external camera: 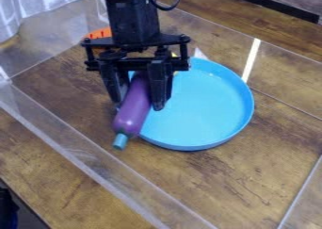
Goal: Put the purple eggplant on the blue tray
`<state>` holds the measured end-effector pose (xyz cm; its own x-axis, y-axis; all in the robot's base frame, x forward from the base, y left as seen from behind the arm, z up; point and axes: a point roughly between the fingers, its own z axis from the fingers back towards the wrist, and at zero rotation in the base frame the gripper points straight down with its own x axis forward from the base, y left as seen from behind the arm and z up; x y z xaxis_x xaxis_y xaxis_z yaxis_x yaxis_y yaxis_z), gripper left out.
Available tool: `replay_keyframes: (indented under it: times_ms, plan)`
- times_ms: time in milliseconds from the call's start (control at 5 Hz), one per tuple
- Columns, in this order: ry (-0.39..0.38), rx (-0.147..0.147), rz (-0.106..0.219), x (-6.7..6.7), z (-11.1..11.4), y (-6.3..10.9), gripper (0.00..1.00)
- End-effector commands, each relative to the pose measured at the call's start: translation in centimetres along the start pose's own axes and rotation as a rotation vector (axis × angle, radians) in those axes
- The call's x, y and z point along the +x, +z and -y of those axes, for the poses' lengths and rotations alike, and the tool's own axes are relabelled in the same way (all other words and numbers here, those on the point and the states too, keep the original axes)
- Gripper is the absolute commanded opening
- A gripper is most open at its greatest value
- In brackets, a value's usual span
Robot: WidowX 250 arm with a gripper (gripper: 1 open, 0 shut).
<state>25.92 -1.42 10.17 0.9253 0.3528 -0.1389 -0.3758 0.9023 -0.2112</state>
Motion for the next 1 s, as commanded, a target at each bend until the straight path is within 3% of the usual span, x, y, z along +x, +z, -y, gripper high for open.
replay_keyframes:
  times_ms: [0, 400, 800]
  plan:
    - [0.021, 0.009, 0.071, 1.9, -0.4, 1.6, 0.0]
    - [-0.075, 0.044, 0.08, 1.7, 0.5, 3.2, 0.0]
    - [-0.065, 0.065, 0.101, 2.8, 1.1, 3.6, 0.0]
